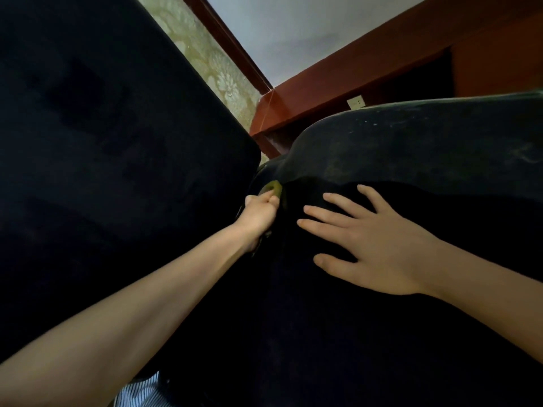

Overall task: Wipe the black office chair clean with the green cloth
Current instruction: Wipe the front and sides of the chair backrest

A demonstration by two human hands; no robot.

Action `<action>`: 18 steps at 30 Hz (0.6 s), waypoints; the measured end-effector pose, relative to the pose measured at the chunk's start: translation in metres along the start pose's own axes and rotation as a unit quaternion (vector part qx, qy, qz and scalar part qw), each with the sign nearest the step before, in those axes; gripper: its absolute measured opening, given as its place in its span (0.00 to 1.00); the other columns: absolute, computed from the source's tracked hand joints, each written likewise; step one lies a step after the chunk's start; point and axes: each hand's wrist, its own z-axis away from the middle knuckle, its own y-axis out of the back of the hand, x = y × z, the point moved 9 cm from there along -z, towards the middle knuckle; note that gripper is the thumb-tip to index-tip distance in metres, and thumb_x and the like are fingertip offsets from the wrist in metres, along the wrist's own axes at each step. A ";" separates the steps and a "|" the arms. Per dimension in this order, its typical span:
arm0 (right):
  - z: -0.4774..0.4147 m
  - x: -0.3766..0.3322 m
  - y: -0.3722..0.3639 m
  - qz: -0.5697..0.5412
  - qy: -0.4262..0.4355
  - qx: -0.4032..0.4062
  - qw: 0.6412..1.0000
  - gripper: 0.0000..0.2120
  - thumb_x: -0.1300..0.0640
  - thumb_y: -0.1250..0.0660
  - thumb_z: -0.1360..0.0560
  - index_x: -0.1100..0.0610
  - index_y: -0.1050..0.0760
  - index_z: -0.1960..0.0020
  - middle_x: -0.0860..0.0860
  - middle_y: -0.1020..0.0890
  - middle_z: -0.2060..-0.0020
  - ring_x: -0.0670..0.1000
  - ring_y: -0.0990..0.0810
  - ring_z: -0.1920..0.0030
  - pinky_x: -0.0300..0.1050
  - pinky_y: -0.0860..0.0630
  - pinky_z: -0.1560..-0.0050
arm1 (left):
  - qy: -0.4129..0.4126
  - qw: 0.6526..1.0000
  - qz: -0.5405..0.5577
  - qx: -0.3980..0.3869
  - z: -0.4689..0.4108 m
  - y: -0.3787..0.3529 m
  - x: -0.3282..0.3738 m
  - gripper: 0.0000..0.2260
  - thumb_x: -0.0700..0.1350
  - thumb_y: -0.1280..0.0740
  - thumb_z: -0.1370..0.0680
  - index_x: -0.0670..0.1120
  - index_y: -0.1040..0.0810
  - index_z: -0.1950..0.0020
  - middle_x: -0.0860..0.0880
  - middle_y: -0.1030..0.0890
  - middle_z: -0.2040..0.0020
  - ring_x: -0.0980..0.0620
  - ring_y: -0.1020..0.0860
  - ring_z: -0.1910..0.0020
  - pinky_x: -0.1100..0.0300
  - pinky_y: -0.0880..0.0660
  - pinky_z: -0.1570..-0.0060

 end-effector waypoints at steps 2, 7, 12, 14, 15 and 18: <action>0.000 0.000 0.001 0.000 -0.003 -0.001 1.000 0.36 0.31 0.70 0.33 0.38 0.63 0.26 0.37 0.61 0.26 0.40 0.71 0.31 0.52 0.74 0.32 | -0.047 0.997 -0.055 0.000 0.004 -0.001 0.013 0.17 0.46 0.46 0.18 0.48 0.32 0.29 0.49 0.35 0.36 0.52 0.33 0.38 0.59 0.38 0.33; 0.003 -0.001 0.005 0.006 -0.003 0.017 1.000 0.30 0.34 0.60 0.25 0.40 0.57 0.25 0.39 0.56 0.25 0.42 0.66 0.27 0.53 0.70 0.29 | -0.141 0.984 -0.108 -0.010 0.031 -0.008 0.047 0.17 0.46 0.44 0.18 0.47 0.33 0.29 0.51 0.36 0.45 0.56 0.33 0.44 0.65 0.38 0.39; 0.007 -0.007 0.015 -0.014 0.001 0.038 0.999 0.26 0.39 0.52 0.21 0.41 0.50 0.25 0.41 0.52 0.24 0.44 0.60 0.25 0.54 0.67 0.28 | -0.186 0.972 -0.135 -0.035 0.053 -0.023 0.069 0.17 0.43 0.44 0.18 0.46 0.33 0.29 0.50 0.36 0.46 0.55 0.33 0.43 0.60 0.36 0.34; 0.011 -0.010 0.020 -0.006 0.019 0.052 0.998 0.24 0.40 0.51 0.20 0.44 0.43 0.26 0.45 0.51 0.24 0.45 0.60 0.25 0.52 0.65 0.28 | -0.219 0.962 -0.149 -0.064 0.063 -0.030 0.080 0.16 0.40 0.43 0.19 0.45 0.30 0.32 0.49 0.36 0.45 0.52 0.33 0.40 0.58 0.37 0.33; 0.014 -0.011 0.021 0.011 0.031 0.045 0.998 0.23 0.40 0.52 0.20 0.45 0.41 0.27 0.48 0.52 0.24 0.46 0.62 0.25 0.50 0.66 0.28 | -0.243 0.953 -0.162 -0.081 0.070 -0.036 0.087 0.15 0.38 0.43 0.20 0.44 0.27 0.34 0.48 0.36 0.45 0.50 0.33 0.39 0.57 0.37 0.33; 0.032 -0.001 0.016 0.059 0.032 -0.024 0.997 0.25 0.39 0.55 0.20 0.42 0.46 0.25 0.47 0.60 0.24 0.46 0.70 0.27 0.49 0.71 0.30 | -0.309 0.922 -0.209 -0.102 0.091 -0.054 0.104 0.12 0.37 0.41 0.21 0.42 0.23 0.40 0.47 0.36 0.45 0.46 0.34 0.38 0.54 0.38 0.33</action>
